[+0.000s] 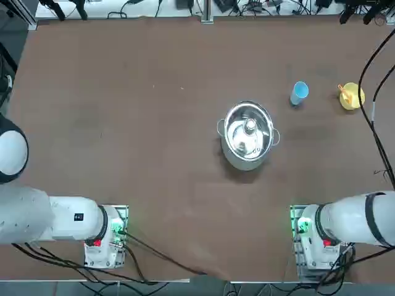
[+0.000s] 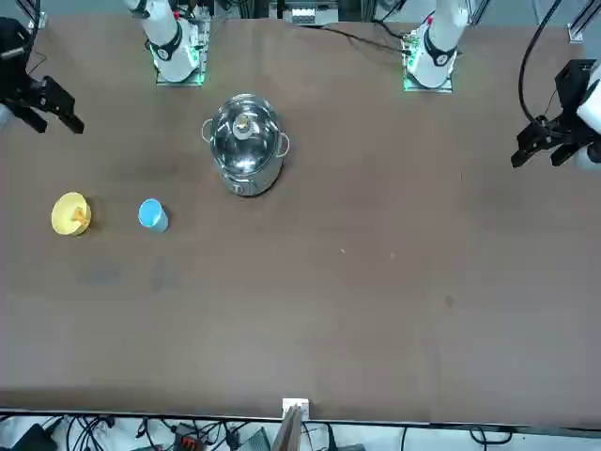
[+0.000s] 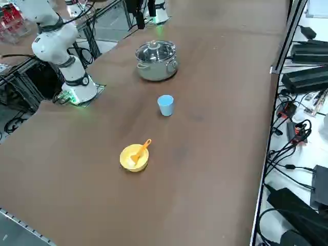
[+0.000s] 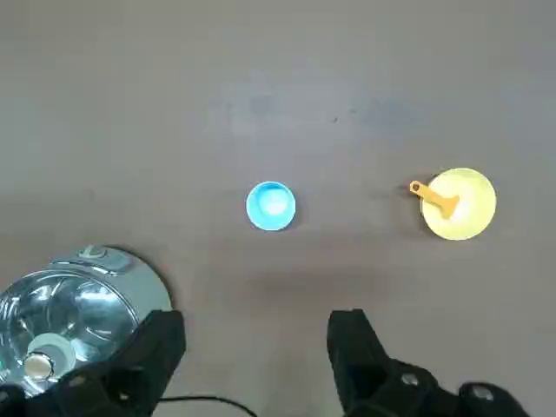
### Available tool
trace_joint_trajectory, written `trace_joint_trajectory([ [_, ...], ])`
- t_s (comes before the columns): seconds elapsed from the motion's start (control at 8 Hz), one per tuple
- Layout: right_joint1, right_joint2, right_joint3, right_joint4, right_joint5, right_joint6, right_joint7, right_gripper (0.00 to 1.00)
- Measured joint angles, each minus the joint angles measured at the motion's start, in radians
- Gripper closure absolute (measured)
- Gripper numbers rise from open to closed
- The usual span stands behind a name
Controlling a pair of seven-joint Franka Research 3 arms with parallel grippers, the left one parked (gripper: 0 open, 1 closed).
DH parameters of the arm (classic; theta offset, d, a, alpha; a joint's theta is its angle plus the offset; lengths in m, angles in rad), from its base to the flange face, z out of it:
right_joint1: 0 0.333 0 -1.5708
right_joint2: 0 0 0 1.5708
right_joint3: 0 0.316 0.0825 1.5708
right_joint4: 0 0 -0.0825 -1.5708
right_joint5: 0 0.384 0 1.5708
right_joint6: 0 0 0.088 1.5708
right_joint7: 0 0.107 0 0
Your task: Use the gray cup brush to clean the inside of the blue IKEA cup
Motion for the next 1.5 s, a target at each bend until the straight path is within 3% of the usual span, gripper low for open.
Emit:
trace_joint_trajectory([
  [0.38,0.001,0.004,0.0,0.003,-0.022,-0.011,0.011,0.0],
  [0.62,0.004,0.055,0.001,0.003,-0.137,-0.017,0.039,0.0],
  [1.12,0.002,0.289,-0.005,-0.023,-0.345,0.025,0.156,0.0],
  [1.5,0.001,0.443,-0.006,-0.114,-0.526,0.215,0.345,0.04],
])
